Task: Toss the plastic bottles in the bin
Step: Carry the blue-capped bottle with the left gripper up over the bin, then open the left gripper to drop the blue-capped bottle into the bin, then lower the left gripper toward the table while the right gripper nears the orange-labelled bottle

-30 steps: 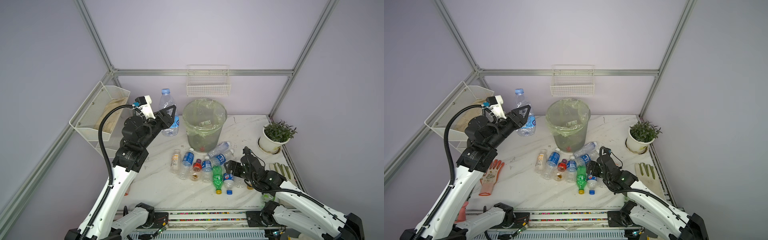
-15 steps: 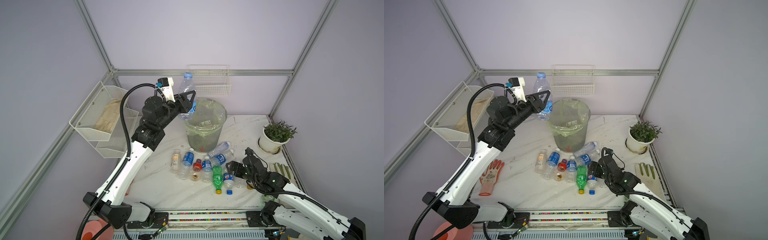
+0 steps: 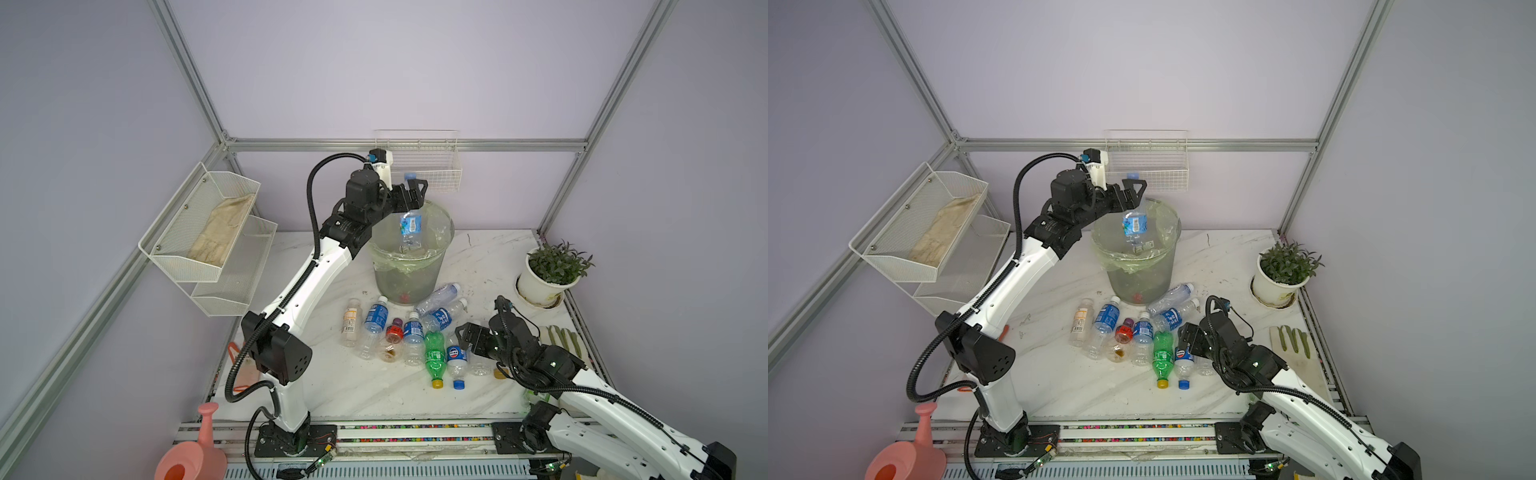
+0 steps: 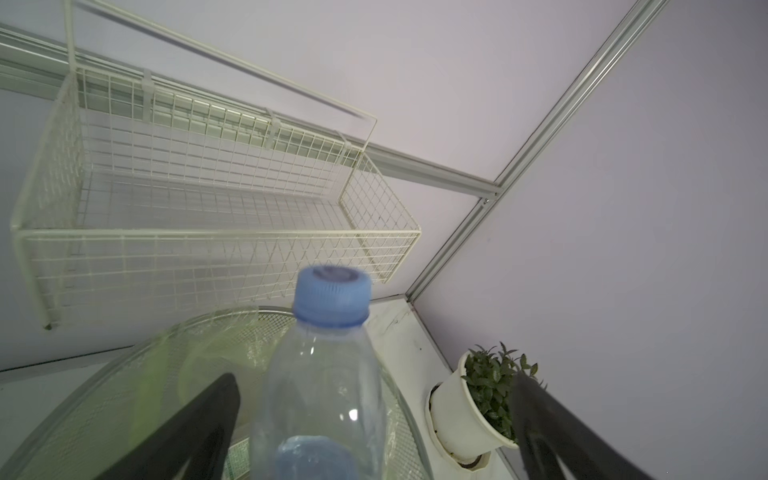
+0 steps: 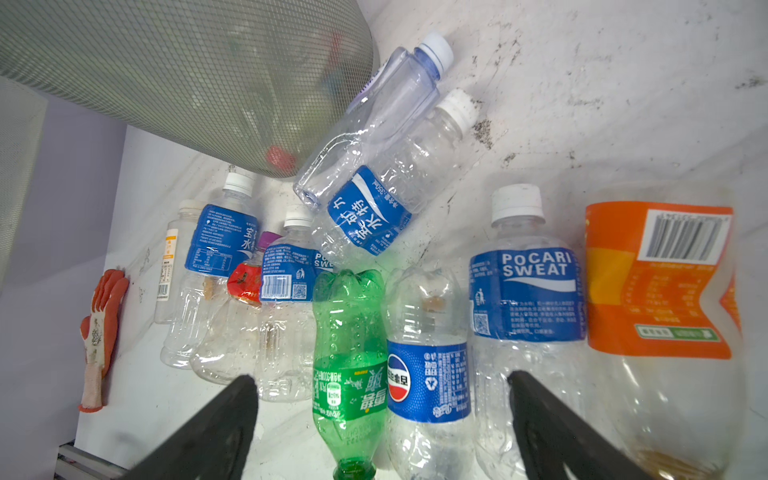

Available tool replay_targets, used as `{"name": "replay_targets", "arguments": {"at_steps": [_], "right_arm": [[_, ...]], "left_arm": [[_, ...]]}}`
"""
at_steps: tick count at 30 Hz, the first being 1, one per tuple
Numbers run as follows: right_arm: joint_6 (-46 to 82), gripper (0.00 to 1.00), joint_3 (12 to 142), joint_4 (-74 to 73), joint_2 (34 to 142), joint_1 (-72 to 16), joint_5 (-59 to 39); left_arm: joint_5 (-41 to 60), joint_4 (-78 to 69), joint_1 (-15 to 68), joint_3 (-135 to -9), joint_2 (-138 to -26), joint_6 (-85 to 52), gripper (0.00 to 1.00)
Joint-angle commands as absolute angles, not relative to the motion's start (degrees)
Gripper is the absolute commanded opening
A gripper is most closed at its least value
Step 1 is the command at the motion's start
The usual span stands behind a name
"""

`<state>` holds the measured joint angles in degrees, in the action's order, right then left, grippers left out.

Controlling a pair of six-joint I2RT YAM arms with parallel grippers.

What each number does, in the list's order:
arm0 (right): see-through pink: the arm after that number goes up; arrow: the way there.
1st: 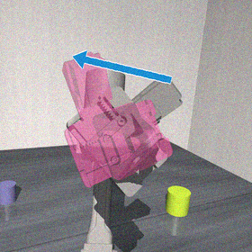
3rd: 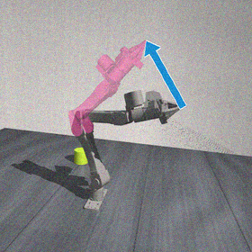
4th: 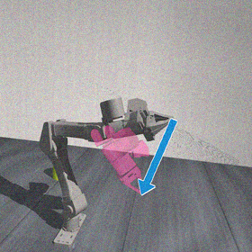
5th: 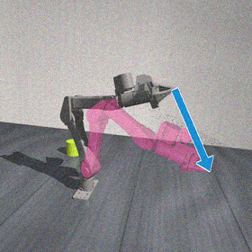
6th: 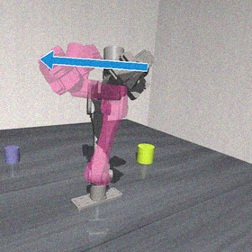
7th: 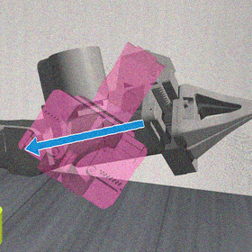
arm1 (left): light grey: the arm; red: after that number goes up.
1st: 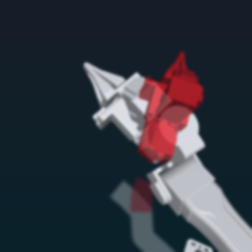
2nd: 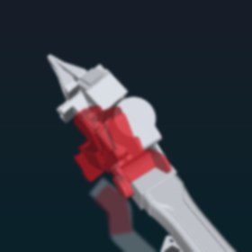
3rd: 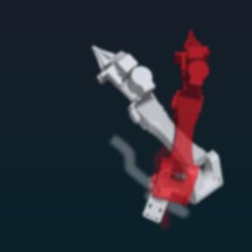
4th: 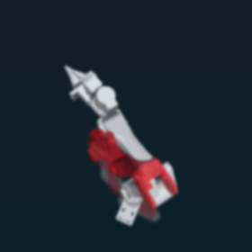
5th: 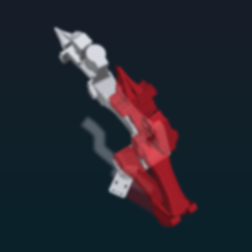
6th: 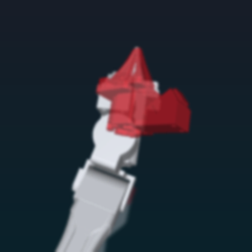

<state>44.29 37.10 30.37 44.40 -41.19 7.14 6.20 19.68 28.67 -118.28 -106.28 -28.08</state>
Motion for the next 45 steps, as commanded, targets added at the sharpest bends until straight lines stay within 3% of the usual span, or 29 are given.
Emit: {"name": "replay_targets", "arguments": {"at_steps": [1,14,45], "right_arm": [[44.37,0.97,38.09,32.91,42.40,-41.40,8.88],[44.84,0.97,37.61,32.05,43.13,-41.39,7.91],[47.29,0.96,38.14,34.09,49.27,-41.40,10.41]], "left_arm": [[3.23,20.96,31.77,-125.70,-101.47,-21.04,1.00],[0.95,18.17,33.30,-116.47,-90.70,-20.81,1.00],[-6.76,13.68,34.30,-66.74,-55.00,-25.03,1.00]]}}
